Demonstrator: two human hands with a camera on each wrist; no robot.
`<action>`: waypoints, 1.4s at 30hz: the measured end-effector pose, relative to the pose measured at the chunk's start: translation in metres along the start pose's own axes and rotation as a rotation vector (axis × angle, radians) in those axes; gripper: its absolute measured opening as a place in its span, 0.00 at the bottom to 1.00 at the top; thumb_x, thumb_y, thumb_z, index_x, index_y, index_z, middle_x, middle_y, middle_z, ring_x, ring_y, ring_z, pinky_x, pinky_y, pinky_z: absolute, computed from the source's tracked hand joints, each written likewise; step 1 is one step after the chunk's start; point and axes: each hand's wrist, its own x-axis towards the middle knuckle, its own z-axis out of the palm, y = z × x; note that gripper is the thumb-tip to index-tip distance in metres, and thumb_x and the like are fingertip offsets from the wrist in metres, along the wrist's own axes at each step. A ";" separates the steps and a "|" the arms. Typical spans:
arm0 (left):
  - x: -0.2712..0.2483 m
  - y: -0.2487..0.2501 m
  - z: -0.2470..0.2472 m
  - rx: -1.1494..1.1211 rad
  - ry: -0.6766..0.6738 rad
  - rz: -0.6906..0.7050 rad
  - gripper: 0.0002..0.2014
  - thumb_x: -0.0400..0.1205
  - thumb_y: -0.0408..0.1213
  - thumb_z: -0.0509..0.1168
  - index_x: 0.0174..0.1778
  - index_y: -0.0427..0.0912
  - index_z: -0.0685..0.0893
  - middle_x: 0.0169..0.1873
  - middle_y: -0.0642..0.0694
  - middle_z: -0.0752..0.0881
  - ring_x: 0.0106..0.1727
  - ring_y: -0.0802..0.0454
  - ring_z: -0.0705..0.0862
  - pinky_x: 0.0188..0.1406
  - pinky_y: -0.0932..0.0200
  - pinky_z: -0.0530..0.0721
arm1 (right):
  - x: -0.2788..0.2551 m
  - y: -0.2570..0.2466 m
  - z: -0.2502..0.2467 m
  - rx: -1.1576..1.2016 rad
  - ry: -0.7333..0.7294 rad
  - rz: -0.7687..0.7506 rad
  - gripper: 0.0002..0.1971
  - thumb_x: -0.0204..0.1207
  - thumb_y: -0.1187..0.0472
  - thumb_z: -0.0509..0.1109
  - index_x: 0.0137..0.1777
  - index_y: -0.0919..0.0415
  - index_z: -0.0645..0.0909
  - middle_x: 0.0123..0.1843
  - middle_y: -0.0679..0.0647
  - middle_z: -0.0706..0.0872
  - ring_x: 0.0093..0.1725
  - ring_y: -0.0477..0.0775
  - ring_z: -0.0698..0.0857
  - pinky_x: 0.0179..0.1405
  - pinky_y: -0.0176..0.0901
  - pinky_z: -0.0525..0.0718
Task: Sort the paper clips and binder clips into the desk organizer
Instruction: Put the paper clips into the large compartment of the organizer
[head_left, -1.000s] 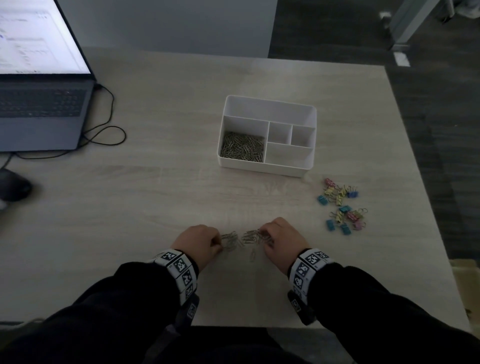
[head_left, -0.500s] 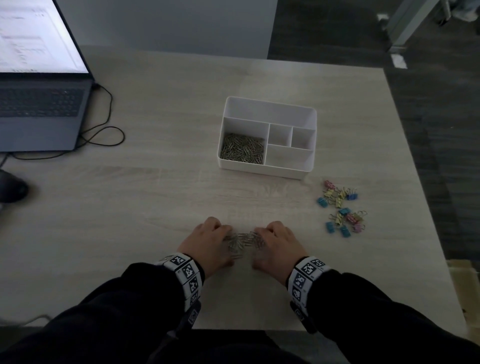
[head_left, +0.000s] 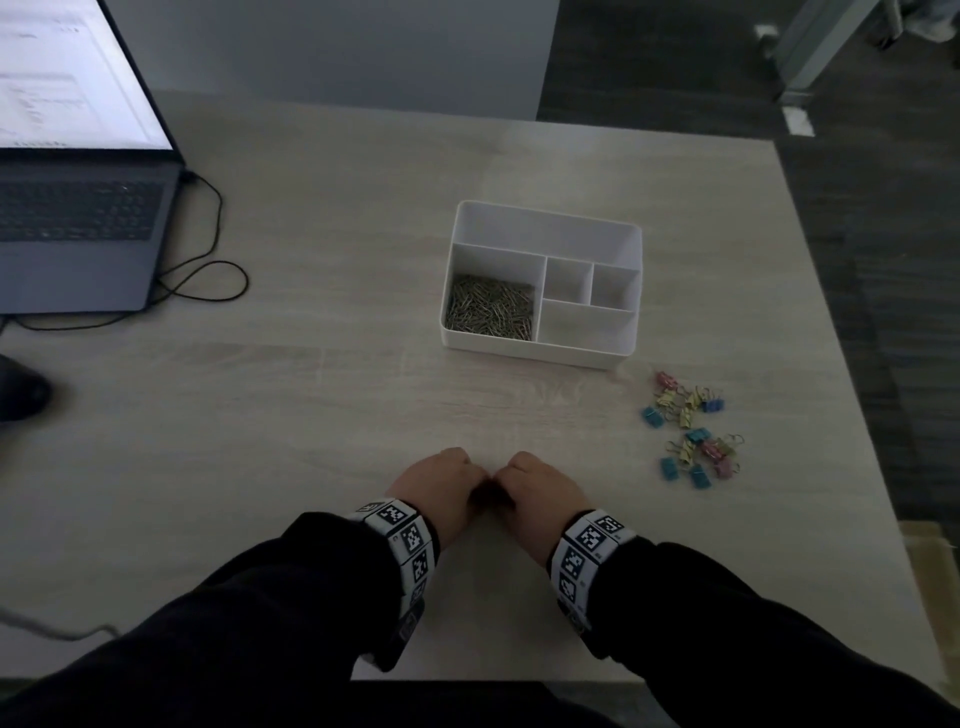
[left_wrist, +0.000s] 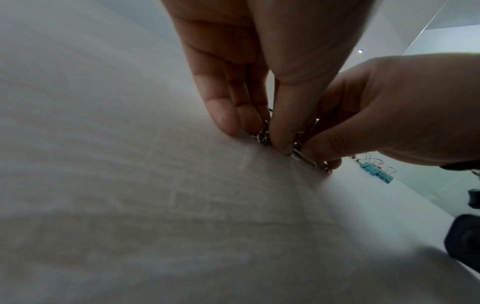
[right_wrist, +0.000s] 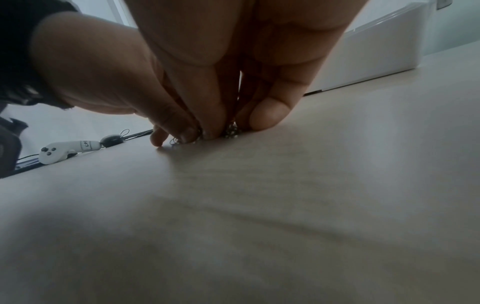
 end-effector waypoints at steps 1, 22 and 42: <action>0.002 -0.001 -0.001 0.013 -0.009 0.002 0.15 0.82 0.51 0.59 0.56 0.50 0.85 0.50 0.43 0.79 0.51 0.42 0.82 0.49 0.53 0.78 | 0.001 -0.001 -0.001 -0.008 -0.009 0.007 0.11 0.78 0.56 0.65 0.56 0.58 0.80 0.57 0.58 0.78 0.54 0.64 0.82 0.54 0.52 0.79; 0.037 -0.027 -0.057 -0.239 -0.134 0.086 0.09 0.71 0.41 0.69 0.45 0.49 0.89 0.42 0.51 0.90 0.38 0.59 0.86 0.39 0.71 0.76 | 0.032 0.001 -0.050 0.153 -0.084 0.072 0.13 0.65 0.52 0.67 0.46 0.57 0.84 0.47 0.57 0.86 0.49 0.60 0.83 0.45 0.40 0.74; 0.114 -0.033 -0.168 -0.458 0.440 -0.087 0.05 0.76 0.40 0.71 0.46 0.50 0.91 0.35 0.57 0.86 0.38 0.59 0.84 0.44 0.66 0.78 | 0.136 0.004 -0.166 0.359 0.371 0.263 0.05 0.71 0.58 0.72 0.45 0.48 0.86 0.41 0.46 0.89 0.41 0.49 0.87 0.48 0.44 0.86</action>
